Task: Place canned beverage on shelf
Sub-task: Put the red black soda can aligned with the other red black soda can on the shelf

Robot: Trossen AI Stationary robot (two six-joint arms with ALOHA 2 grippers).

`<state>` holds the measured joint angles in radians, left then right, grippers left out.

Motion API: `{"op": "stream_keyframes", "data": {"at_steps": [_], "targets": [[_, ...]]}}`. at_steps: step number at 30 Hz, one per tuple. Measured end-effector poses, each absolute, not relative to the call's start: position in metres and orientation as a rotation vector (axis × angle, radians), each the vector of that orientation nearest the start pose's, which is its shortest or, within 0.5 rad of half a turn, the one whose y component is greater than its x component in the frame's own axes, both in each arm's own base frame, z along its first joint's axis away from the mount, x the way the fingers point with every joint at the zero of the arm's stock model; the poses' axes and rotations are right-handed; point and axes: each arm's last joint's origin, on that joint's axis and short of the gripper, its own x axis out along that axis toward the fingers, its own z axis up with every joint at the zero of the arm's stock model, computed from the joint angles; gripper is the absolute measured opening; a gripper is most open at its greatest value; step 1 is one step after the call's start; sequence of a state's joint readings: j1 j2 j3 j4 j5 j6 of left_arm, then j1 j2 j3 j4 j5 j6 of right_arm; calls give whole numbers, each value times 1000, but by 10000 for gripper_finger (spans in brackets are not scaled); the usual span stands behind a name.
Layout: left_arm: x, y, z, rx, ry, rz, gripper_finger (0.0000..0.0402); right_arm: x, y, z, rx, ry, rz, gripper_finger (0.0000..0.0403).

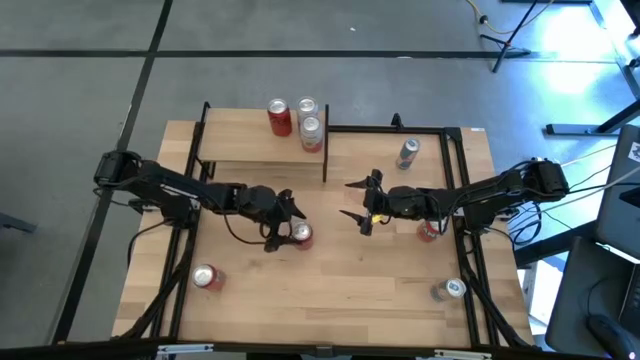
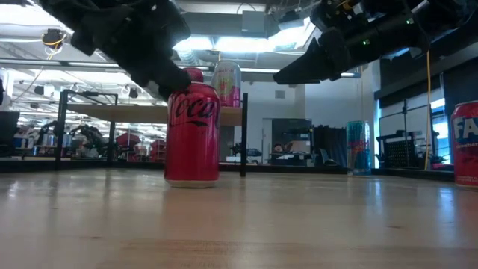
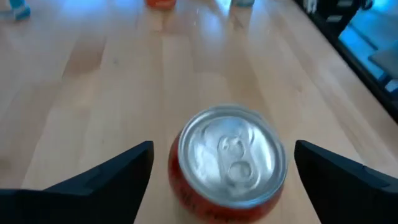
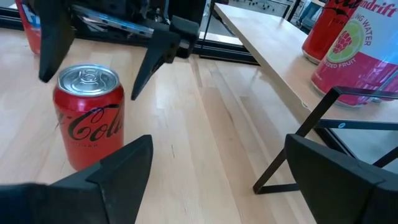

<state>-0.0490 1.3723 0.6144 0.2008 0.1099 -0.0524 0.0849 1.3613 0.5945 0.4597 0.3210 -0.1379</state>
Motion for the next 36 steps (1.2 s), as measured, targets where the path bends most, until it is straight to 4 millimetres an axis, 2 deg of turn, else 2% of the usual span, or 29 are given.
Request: {"op": "stream_keyframes", "data": {"at_steps": [4, 9, 15, 23, 30, 36], "targets": [[264, -15, 194, -113, 637, -98, 364, 273, 14, 205, -201, 327, -212, 351], [265, -19, 198, -171, 629, -100, 362, 273, 14, 205, -202, 331, -212, 351], [275, -24, 226, -161, 647, -59, 361, 273, 14, 205, -202, 329, -212, 351], [291, -41, 251, -118, 825, 77, 361, 274, 14, 205, -201, 326, -212, 351], [310, -44, 253, -120, 966, 95, 361, 274, 14, 205, -201, 324, -213, 351], [318, -46, 250, -121, 995, 103, 361, 273, 14, 205, -202, 333, -212, 351]]}}
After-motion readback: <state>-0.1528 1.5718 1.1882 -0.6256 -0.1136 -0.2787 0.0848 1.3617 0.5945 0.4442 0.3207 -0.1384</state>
